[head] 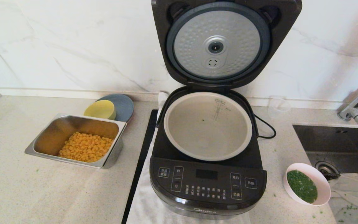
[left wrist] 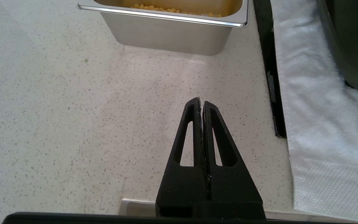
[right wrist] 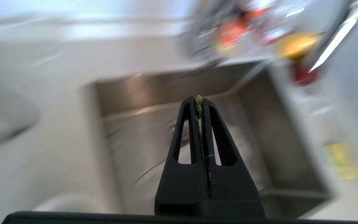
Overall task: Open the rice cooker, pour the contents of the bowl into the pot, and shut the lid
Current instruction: Turn on the tap
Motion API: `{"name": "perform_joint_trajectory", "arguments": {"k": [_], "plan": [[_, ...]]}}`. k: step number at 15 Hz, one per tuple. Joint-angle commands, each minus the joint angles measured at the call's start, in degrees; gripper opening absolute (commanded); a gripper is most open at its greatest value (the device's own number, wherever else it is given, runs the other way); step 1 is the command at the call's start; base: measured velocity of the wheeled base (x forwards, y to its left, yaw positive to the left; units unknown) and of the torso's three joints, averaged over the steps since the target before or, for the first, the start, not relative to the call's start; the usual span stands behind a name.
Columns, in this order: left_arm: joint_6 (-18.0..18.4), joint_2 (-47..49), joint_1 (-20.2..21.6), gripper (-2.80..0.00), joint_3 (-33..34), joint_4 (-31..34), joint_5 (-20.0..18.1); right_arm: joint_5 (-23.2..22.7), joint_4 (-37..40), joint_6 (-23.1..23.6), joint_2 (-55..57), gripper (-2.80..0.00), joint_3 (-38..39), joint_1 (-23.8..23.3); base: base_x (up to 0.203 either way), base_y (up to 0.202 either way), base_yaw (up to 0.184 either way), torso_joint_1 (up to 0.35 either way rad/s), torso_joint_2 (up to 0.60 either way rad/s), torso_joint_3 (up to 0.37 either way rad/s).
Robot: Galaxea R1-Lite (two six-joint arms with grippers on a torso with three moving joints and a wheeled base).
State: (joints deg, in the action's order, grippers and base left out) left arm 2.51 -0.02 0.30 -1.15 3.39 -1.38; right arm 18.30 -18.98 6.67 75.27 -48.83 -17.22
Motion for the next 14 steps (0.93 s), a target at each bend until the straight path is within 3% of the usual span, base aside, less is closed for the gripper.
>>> {"name": "perform_joint_trajectory", "arguments": {"k": [1, 8, 14], "plan": [[-0.05, 0.02, 0.05, -2.8, 0.0, 0.04, -0.03, 0.76, -6.14, 1.7, 11.57, -2.8, -2.42, -4.42, 0.0, 0.0, 0.0, 0.0, 0.0, 0.0], [0.03, 0.02, 0.05, -2.8, 0.0, 0.04, -0.03, 0.56, -24.52, 5.16, 28.0, -2.8, -4.25, -9.29, 0.0, 0.0, 0.0, 0.0, 0.0, 0.0], [0.03, 0.02, 0.05, -2.8, 0.0, 0.04, -0.03, -0.89, -29.6, 4.89, 34.95, -2.8, -7.67, -9.01, 0.0, 0.0, 0.0, 0.0, 0.0, 0.0]]}}
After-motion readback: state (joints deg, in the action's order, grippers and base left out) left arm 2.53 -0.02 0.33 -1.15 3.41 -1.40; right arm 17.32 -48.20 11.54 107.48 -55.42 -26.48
